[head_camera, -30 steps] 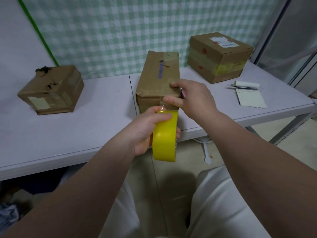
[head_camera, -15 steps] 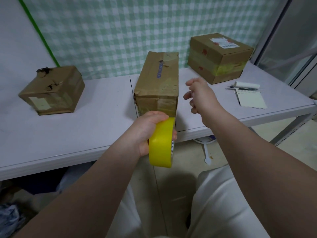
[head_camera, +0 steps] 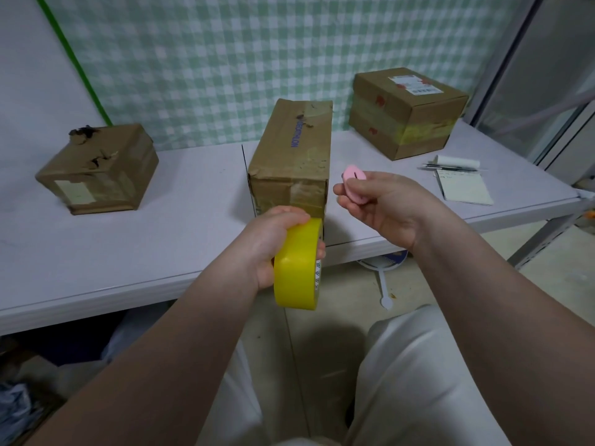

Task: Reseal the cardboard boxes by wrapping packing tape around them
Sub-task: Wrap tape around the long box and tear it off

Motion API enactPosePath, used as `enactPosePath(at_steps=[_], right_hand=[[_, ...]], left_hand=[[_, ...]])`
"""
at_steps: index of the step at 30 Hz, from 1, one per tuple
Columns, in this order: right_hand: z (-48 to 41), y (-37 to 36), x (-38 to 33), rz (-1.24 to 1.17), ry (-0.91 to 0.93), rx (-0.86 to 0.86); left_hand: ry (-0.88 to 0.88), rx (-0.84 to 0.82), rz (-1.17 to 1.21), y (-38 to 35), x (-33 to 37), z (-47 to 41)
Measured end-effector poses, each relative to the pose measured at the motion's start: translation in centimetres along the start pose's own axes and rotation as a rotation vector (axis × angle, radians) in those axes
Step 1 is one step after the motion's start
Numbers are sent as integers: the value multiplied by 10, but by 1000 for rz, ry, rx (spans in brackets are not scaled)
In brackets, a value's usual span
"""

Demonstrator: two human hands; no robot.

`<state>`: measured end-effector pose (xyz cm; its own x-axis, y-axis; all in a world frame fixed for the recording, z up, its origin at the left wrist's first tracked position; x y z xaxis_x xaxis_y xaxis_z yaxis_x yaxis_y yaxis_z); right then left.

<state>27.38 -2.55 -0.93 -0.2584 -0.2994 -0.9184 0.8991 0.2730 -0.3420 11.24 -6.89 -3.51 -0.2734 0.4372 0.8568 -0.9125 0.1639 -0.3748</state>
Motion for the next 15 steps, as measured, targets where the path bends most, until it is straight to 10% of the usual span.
enactPosePath(at_steps=[7,15], right_hand=[[6,-13,-8,372,92,-80],[4,-48,-19,1594,380,108]], left_hand=[[5,-12,19,3,-1,1],[7,-32,42,6,-1,2]])
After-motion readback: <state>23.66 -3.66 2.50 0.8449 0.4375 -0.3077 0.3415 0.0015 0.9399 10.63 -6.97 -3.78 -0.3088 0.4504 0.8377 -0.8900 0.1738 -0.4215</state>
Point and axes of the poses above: each hand's wrist, its own z-axis away from the middle knuckle, its own y-axis out of the back of the hand, x = y × z, the point moved 3 cm from there along -z, towards the middle knuckle, and after that the axes turned 12 degrees about -x, right-handed, at the moved point
